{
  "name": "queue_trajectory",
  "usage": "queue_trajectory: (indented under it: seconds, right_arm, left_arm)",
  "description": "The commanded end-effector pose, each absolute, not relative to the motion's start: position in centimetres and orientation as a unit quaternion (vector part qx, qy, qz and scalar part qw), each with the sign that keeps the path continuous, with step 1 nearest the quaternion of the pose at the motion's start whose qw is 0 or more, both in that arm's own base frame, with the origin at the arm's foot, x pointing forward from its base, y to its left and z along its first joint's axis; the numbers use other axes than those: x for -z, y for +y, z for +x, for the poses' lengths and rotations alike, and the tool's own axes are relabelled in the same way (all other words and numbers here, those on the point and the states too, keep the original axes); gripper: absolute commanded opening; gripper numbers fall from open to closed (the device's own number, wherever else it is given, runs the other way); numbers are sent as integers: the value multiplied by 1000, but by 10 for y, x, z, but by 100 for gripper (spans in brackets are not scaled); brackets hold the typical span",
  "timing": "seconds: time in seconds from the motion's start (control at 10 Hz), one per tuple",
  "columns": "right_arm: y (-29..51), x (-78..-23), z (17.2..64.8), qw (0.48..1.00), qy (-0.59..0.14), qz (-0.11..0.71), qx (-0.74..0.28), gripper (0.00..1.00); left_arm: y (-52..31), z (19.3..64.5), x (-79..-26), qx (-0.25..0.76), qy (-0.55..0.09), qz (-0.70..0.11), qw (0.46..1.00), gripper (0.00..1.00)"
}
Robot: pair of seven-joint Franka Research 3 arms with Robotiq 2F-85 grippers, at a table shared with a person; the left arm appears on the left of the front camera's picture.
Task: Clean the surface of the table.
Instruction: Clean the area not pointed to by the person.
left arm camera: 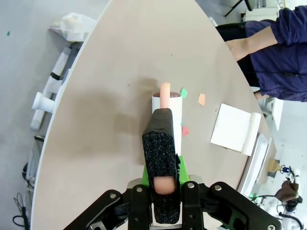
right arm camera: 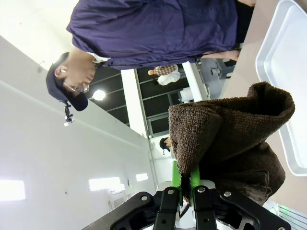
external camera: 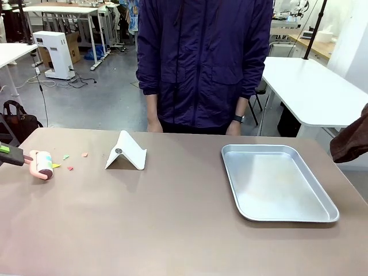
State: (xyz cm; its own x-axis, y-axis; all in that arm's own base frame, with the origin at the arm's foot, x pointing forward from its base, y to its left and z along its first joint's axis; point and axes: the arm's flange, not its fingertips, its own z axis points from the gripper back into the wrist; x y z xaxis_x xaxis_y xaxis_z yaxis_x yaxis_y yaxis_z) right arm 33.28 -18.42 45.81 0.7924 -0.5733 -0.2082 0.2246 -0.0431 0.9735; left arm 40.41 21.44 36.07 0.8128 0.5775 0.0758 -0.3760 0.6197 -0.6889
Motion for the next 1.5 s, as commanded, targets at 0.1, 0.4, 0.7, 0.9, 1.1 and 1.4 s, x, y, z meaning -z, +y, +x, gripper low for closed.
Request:
queue_trajectory:
  seconds: [0.1,0.4,0.7,0.9,1.1,1.4]
  right_arm:
    - [-182,-461,332,671,-143,664,297,0]
    - [-182,-461,332,671,-143,664,297,0]
    - [-182,-461,332,671,-143,664,297,0]
    - [-182,-461,332,671,-143,664,297,0]
    - [-182,-461,332,671,-143,664,297,0]
    - [-182,-461,332,671,-143,664,297,0]
  left_arm:
    - [205,422,-336,-291,-113,-309,898,22]
    - [172,434,-330,-266,-99,-304,909,22]
    - [139,444,-325,-238,-89,-297,920,22]
    - [114,451,-322,-216,-84,-295,927,22]
    - [89,464,-323,-200,-82,-296,930,22]
    - [72,478,-327,-182,-78,-305,931,22]
